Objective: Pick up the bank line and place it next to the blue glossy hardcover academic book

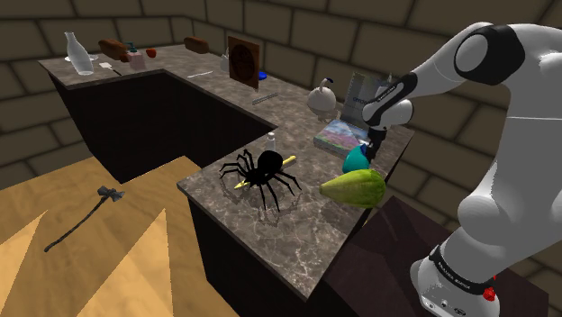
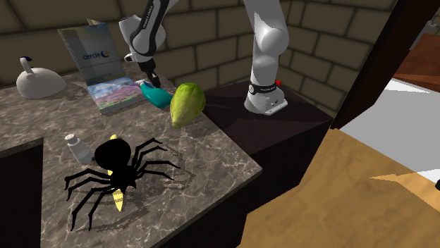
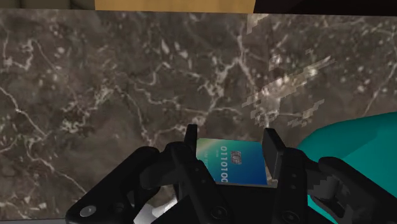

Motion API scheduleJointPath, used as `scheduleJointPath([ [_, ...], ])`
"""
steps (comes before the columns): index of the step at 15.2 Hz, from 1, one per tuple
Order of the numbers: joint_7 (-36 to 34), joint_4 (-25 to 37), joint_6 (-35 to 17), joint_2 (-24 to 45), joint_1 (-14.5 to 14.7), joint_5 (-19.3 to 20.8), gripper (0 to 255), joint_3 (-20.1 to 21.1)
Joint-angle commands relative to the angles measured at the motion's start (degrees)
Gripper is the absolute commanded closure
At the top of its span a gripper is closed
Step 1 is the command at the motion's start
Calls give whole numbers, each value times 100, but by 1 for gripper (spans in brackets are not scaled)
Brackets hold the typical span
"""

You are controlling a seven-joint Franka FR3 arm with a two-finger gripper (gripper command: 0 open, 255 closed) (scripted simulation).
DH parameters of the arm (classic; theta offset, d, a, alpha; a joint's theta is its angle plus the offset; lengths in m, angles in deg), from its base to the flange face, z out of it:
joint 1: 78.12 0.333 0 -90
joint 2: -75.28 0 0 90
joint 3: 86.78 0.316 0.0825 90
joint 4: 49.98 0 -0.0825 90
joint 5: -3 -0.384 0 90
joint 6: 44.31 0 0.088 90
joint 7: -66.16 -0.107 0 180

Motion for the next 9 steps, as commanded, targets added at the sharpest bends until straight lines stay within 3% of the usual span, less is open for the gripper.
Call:
scheduleJointPath([
  [1, -1, -7, -10, 11, 2, -2, 255, 4],
  [4, 0, -7, -10, 11, 2, -2, 255, 3],
  [5, 0, -6, -9, 10, 1, -2, 0, 3],
  [9, -1, -7, -11, 11, 2, -2, 0, 4],
])
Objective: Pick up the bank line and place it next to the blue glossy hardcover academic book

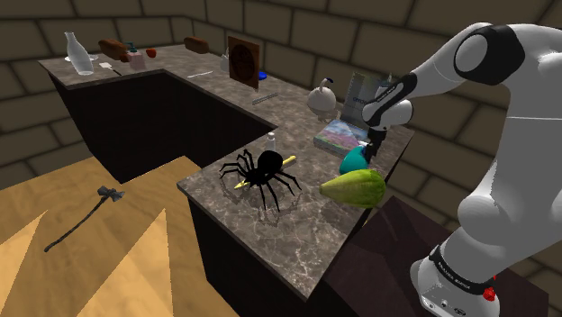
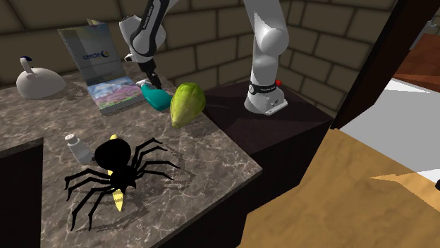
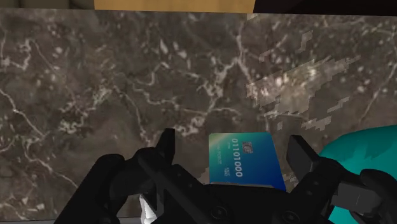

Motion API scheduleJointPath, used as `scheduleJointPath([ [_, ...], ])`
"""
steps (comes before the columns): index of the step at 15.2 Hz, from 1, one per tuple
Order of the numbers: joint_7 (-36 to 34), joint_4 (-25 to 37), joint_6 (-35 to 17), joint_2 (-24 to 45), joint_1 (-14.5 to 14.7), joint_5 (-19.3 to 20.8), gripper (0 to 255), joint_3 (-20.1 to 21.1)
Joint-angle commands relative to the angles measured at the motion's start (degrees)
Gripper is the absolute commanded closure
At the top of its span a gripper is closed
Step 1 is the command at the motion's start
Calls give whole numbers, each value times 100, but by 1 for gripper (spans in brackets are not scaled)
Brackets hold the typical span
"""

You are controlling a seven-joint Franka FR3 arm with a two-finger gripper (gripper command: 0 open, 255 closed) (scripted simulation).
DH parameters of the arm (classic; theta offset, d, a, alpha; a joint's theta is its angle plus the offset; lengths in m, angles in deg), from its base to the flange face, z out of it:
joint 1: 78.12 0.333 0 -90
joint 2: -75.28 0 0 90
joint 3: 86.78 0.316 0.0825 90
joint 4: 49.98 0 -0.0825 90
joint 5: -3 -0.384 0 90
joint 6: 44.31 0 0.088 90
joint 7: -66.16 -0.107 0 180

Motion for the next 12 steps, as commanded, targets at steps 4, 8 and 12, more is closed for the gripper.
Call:
scheduleJointPath([
  [4, -23, 103, 498, -395, 45, 33, 0, -16],
  [8, -29, 141, 631, -490, 55, 41, 0, -18],
  [12, -29, 141, 631, -490, 55, 41, 0, -18],
])
